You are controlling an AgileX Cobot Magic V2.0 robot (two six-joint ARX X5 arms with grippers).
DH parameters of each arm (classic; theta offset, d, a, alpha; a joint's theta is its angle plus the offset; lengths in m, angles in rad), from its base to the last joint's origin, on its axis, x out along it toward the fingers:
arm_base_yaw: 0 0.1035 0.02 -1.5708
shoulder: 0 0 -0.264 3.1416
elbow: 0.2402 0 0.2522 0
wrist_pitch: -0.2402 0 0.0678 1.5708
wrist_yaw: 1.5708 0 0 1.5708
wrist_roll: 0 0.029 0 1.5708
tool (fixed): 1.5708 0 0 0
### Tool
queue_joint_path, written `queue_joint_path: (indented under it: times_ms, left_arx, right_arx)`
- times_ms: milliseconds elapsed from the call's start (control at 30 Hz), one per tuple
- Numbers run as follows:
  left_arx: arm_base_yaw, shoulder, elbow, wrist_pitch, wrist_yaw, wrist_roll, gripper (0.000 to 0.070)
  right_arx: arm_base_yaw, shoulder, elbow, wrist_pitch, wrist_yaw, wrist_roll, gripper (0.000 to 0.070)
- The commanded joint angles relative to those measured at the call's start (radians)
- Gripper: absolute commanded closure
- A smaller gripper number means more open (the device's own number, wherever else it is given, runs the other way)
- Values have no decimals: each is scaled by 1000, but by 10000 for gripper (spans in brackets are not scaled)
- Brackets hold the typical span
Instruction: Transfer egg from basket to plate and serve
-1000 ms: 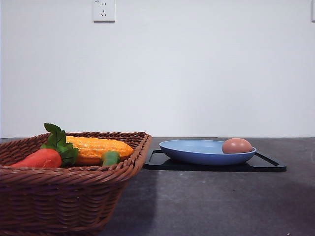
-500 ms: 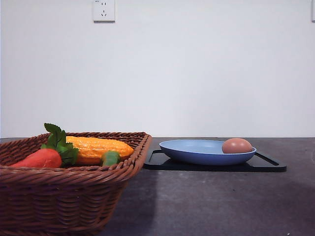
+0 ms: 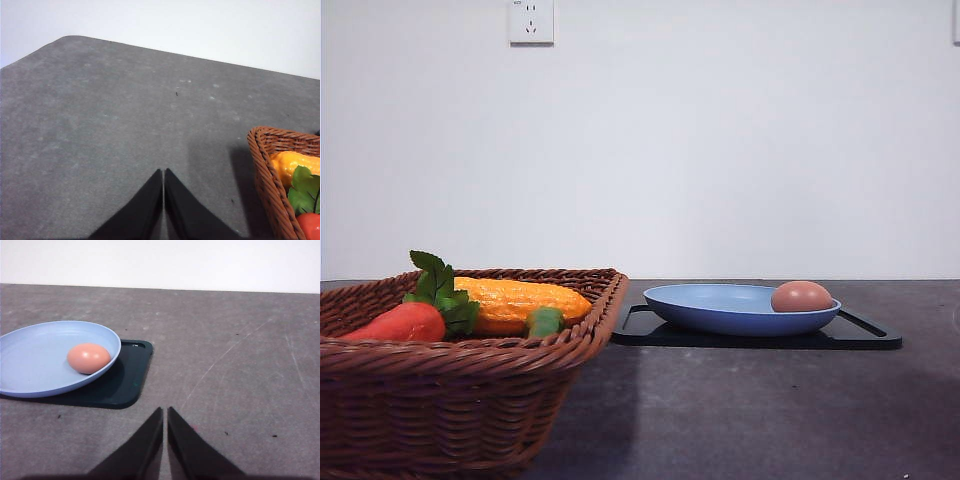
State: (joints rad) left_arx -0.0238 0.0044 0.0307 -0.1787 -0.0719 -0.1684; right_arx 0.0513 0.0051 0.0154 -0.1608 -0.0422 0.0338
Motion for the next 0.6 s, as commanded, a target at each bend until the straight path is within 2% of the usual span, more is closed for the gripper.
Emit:
queue_joint_path:
  times_ms: [0, 567]
  left_arx:
    - [1, -2, -25, -8, 5, -1, 700]
    - [1, -2, -25, -8, 5, -1, 700]
  right_arx:
    - [2, -2, -6, 10, -2, 11, 700]
    - [2, -2, -6, 10, -2, 11, 700]
